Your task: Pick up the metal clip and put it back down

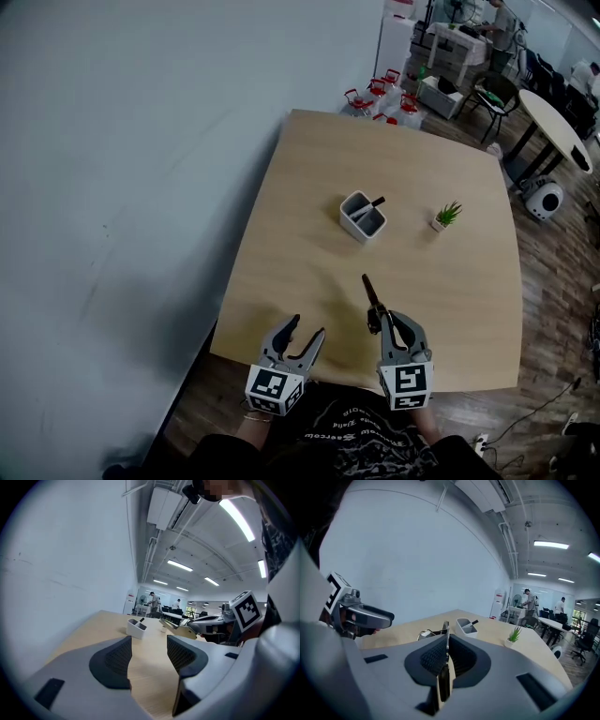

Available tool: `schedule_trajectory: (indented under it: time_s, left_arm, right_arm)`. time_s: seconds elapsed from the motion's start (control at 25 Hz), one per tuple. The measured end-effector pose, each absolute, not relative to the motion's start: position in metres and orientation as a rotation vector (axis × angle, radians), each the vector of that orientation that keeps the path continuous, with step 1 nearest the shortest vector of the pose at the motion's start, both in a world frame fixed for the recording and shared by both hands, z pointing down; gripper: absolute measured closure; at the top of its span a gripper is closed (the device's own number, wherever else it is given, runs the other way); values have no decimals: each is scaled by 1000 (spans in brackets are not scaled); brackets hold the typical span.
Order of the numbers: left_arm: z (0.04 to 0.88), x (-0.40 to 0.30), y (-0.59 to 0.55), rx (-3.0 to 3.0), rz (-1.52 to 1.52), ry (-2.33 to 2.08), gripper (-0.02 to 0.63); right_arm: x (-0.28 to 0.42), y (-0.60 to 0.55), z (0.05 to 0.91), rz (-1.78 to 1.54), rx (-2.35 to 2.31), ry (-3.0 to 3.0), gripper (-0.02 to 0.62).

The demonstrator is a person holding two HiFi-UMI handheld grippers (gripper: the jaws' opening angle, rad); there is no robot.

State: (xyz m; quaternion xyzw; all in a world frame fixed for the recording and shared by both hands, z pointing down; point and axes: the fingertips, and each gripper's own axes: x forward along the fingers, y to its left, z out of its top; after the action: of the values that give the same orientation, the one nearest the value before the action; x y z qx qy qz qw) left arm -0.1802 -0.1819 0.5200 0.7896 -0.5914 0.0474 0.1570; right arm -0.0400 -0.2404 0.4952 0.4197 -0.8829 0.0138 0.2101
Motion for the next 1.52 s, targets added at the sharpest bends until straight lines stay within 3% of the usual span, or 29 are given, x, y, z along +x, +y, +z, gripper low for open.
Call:
schedule_trajectory:
  time_s: [0.68,1.52]
  left_arm:
    - [523,-154,-186,2300,143,-1649,365]
    - [530,-102,-213,2396,213,-1511,365]
  right_arm:
    - [-4,-232,504,43,1231,-2384,580]
    - [139,-326,566,-27,1386,-1939,580]
